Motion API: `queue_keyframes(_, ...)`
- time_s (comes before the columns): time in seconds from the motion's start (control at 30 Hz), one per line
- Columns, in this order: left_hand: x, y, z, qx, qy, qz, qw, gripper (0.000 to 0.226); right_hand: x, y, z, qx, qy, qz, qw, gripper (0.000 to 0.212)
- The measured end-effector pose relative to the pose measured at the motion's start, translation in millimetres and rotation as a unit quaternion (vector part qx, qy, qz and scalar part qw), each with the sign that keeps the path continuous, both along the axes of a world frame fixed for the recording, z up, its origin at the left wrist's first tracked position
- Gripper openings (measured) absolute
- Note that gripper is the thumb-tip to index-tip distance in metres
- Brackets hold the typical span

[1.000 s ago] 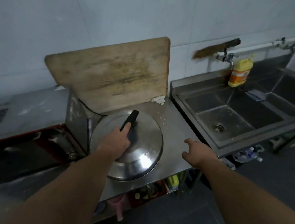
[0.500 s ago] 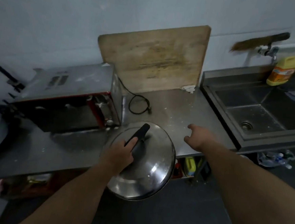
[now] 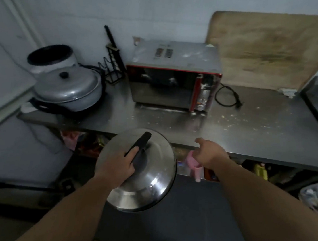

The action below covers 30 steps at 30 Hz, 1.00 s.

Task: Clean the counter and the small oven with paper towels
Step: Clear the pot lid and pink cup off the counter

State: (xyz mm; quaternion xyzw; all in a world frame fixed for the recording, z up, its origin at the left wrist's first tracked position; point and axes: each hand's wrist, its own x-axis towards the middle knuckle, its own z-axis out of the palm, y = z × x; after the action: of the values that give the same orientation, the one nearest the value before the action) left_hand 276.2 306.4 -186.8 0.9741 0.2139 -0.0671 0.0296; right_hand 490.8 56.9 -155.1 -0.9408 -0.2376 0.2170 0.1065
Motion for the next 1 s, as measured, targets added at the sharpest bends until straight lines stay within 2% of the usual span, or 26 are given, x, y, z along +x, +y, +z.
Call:
queue_keyframes(0.13,-72.7,49.8,-22.8,-0.051,0.049,0.074,0.995,0.063,-48.7,64.1,-23.3,-0.018,0.024,0.044,0.999,0.046)
queue_keyframes(0.23,-116.8,75.8,-45.4,-0.071,0.082,0.112,0.988,0.062,-77.5,97.5,-47.6,-0.05,-0.005,0.091,0.995,0.05)
queue_keyframes(0.33,-146.8,93.8,-68.9,-0.119,0.119,0.14,0.976,0.062,-94.8,122.9,-71.1,-0.058,0.016,0.114,0.992,0.052)
queue_keyframes(0.47,-165.2,94.0,-87.7,-0.139,0.117,0.173,0.968,0.059,-98.9,140.2,-96.7,-0.08,0.01,0.147,0.986,0.051)
queue_keyframes(0.63,-152.0,74.9,-101.8,-0.14,0.122,0.192,0.964,0.059,-74.4,141.4,-126.9,-0.094,0.032,0.175,0.98,0.05)
queue_keyframes(0.77,-117.9,65.0,-111.2,-0.135,0.115,0.217,0.96,0.061,-39.0,131.7,-146.9,-0.094,0.039,0.2,0.975,0.059)
queue_keyframes(0.87,-84.4,56.1,-128.3,-0.14,0.101,0.249,0.953,0.061,-5.7,121.3,-165.2,-0.093,0.043,0.217,0.971,0.054)
queue_keyframes(1.0,-44.2,49.9,-169.1,-0.135,0.102,0.223,0.96,0.062,31.6,111.0,-198.9,-0.1,0.057,0.212,0.97,0.049)
